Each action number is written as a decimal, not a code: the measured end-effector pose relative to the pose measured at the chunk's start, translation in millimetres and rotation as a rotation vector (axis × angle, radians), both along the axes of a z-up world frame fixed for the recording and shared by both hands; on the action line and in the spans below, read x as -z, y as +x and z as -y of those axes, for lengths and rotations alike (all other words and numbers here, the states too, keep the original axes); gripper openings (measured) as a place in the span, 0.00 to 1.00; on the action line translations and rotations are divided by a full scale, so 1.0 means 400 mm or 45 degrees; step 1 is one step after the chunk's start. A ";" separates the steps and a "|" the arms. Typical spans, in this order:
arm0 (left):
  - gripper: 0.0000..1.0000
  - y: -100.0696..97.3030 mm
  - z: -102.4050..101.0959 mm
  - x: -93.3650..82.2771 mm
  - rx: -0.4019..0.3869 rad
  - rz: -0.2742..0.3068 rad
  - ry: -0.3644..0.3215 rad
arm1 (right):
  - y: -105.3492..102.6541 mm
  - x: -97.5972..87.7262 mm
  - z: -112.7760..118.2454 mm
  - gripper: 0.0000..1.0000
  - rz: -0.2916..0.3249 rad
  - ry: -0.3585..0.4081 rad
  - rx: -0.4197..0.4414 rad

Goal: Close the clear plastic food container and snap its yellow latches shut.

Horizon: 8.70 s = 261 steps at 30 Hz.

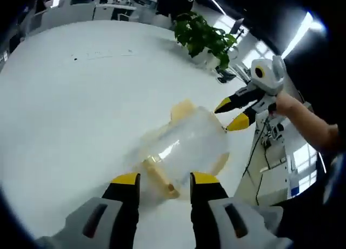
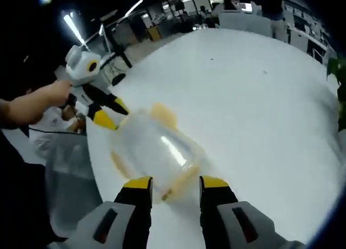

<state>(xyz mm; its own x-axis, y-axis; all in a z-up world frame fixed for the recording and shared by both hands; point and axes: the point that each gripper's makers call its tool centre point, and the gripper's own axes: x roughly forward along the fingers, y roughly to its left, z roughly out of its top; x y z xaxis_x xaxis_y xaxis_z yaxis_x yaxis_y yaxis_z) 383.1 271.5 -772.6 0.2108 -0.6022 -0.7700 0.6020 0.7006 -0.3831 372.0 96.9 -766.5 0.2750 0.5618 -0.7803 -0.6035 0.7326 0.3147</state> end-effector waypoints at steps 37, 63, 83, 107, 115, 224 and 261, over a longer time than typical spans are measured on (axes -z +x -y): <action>0.23 -0.006 0.038 -0.003 -0.044 -0.069 -0.023 | -0.017 0.016 -0.033 0.15 -0.121 0.054 0.198; 0.28 -0.012 -0.006 -0.004 0.019 0.038 0.060 | -0.059 0.007 -0.079 0.18 -0.090 -0.028 0.057; 0.30 -0.021 0.081 -0.097 0.711 0.452 0.123 | -0.013 -0.075 -0.150 0.21 0.139 -0.239 -0.451; 0.25 -0.101 0.156 -0.037 0.944 0.405 0.129 | 0.036 -0.050 -0.260 0.22 0.253 -0.367 -0.702; 0.26 -0.109 0.164 -0.037 0.954 0.387 0.121 | 0.043 -0.026 -0.255 0.21 0.227 -0.379 -0.708; 0.43 -0.128 0.186 -0.004 0.990 0.716 0.439 | 0.053 0.006 -0.276 0.21 0.074 -0.653 -0.949; 0.73 -0.098 0.123 -0.028 1.045 0.512 0.384 | -0.032 0.001 -0.192 0.54 0.189 -0.456 -0.920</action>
<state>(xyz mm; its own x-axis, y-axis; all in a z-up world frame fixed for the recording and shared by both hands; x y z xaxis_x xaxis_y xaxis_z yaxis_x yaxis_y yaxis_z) 343.9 222.4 -761.3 0.0941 -0.4681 -0.8786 0.9955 0.0381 0.0863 359.2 173.9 -767.1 0.0551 0.3638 -0.9299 -0.9821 0.1876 0.0152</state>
